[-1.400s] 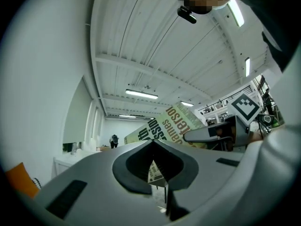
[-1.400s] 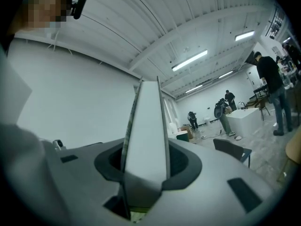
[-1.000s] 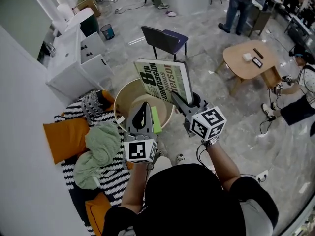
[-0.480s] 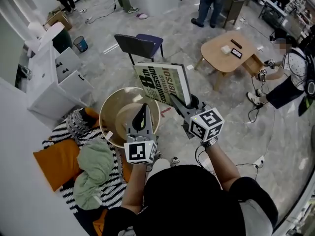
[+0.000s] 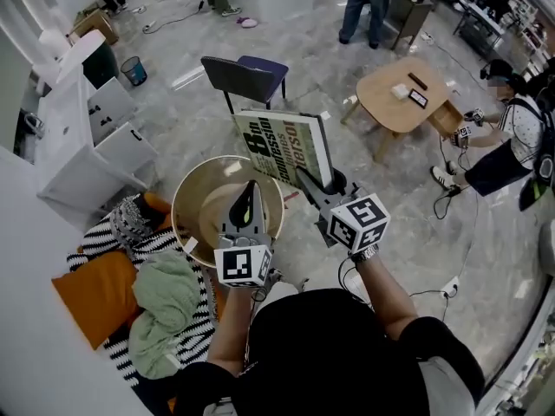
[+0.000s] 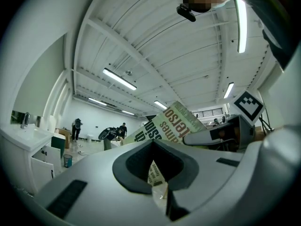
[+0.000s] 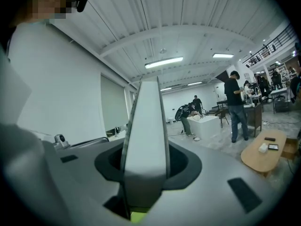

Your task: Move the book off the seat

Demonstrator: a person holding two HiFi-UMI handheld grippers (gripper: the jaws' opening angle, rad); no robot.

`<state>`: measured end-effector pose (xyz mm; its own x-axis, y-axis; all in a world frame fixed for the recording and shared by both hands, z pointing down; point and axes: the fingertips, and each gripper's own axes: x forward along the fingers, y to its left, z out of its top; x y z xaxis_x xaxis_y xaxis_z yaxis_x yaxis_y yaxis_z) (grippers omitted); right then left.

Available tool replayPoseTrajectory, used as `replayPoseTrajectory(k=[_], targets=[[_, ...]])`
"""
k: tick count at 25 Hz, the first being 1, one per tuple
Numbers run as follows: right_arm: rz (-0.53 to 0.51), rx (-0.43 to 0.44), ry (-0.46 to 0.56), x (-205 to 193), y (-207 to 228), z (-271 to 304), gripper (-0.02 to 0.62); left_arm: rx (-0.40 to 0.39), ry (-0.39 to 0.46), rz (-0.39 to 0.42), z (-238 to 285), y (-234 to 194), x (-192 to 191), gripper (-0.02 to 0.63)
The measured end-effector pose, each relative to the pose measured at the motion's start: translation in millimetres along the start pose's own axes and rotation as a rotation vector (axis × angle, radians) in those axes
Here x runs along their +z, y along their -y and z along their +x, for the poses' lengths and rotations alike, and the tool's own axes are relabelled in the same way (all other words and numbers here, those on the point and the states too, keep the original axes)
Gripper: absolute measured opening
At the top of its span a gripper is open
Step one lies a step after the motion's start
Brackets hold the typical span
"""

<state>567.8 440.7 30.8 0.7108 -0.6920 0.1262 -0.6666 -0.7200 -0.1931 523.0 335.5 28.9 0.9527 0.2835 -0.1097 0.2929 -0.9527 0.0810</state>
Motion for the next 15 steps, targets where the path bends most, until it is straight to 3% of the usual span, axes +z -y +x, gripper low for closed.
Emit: replayPoseTrajectory(k=[10,15], targets=[[0.04,0.018,-0.036,-10,18,46,0.163,0.031,-0.041,0.004,26,-31,-16,0.01],[0.044,0.103,-0.055,-8,39,75,0.163,0.113,-0.044,0.027,52,-41,-19,0.011]])
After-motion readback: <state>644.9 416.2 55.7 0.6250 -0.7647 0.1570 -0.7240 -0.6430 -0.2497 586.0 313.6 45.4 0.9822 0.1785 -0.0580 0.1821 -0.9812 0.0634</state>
